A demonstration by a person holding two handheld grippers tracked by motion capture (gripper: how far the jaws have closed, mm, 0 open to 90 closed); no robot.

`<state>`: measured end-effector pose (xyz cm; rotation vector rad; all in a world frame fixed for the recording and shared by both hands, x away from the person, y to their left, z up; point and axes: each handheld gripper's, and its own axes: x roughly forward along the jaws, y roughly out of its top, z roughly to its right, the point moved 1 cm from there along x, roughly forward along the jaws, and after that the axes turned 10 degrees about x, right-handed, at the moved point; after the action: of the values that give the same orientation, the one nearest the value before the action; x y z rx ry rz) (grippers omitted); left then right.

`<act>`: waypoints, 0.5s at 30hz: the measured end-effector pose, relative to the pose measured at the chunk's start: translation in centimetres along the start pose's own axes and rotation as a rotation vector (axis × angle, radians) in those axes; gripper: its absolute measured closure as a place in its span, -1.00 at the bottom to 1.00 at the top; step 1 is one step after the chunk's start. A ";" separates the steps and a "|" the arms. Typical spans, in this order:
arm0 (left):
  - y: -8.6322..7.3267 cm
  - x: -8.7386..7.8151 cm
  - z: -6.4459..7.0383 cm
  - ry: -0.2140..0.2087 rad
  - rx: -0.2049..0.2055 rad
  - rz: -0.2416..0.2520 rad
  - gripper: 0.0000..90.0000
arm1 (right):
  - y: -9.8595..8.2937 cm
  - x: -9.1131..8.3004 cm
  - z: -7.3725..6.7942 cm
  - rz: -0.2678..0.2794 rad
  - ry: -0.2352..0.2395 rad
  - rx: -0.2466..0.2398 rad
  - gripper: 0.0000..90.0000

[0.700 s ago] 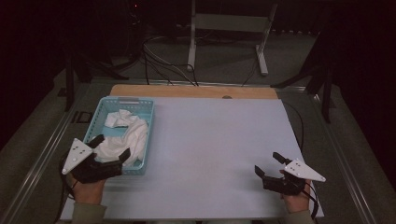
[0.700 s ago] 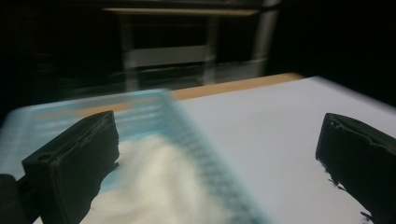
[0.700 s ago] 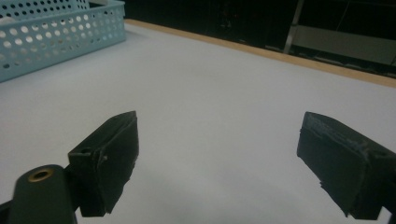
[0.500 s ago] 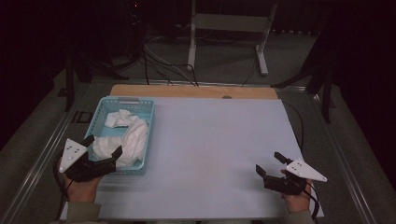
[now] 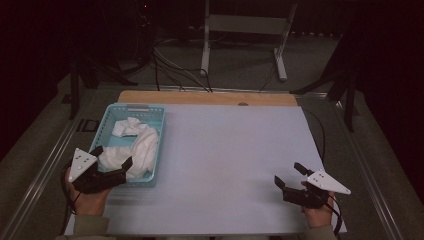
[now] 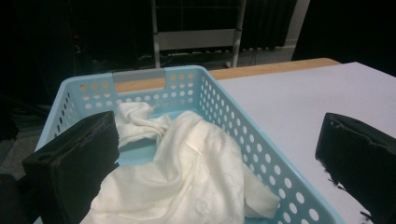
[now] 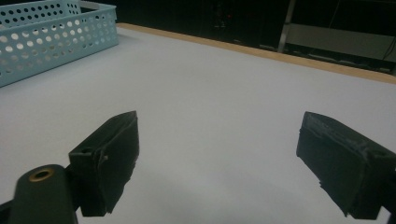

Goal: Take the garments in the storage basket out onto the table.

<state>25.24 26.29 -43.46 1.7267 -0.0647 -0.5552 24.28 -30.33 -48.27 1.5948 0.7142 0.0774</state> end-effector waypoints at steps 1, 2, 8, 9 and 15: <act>0.0 0.0 0.0 0.000 0.000 0.000 -0.98 | 0.0 0.0 0.0 0.000 0.000 0.000 -0.71; 0.0 0.0 0.0 0.008 0.004 -0.003 -0.98 | 0.0 0.0 0.0 -0.001 -0.005 -0.002 -0.71; 0.6 0.0 -0.1 0.025 0.020 -0.012 -0.98 | -0.1 -0.1 0.0 0.001 -0.010 0.005 -0.71; 0.6 0.0 -0.1 0.025 0.020 -0.012 -0.98 | -0.1 -0.1 0.0 0.001 -0.010 0.005 -0.71; 1.3 0.0 -0.2 0.024 0.044 -0.014 -0.98 | -0.2 -0.1 0.1 -0.002 -0.014 0.013 -0.71</act>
<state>25.63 26.14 -42.25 1.7774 -0.0479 -0.5465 24.20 -30.46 -48.47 1.6059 0.7062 0.0599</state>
